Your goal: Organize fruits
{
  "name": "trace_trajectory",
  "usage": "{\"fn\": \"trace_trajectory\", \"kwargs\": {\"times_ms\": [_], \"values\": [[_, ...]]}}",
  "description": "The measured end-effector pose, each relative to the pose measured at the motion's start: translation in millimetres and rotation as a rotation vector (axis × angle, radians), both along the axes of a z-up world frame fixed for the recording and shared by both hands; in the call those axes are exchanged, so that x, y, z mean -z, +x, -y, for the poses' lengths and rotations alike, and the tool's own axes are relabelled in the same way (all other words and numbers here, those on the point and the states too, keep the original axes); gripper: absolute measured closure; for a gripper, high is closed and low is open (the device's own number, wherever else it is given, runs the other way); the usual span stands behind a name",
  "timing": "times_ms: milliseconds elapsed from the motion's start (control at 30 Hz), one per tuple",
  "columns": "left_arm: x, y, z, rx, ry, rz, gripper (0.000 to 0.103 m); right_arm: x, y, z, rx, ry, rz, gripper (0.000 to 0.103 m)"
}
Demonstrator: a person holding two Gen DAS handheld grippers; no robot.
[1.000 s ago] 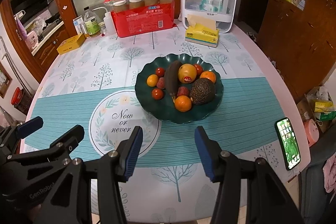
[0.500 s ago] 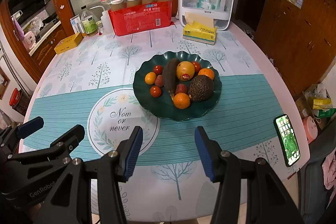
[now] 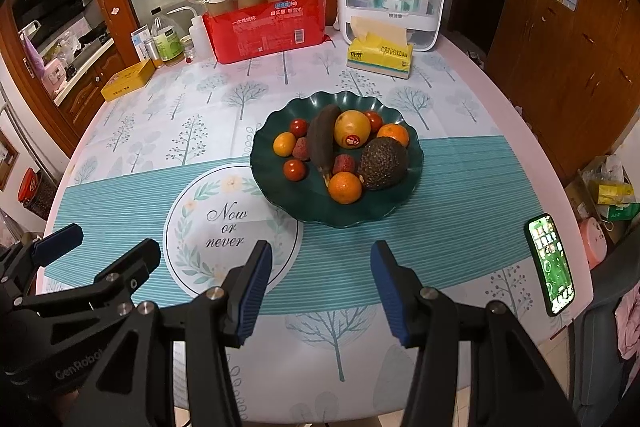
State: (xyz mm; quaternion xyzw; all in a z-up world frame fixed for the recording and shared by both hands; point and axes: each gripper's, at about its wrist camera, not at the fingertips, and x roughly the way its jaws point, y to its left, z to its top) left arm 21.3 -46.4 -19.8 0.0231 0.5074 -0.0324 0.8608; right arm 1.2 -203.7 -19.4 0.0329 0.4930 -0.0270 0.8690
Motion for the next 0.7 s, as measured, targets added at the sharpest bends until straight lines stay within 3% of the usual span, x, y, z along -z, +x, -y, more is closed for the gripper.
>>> {"fn": "trace_trajectory", "kwargs": {"times_ms": [700], "values": [[9.5, 16.5, 14.3, -0.021, 0.018, -0.028, 0.010, 12.9, 22.3, 20.8, -0.028, 0.025, -0.028, 0.051]]}}
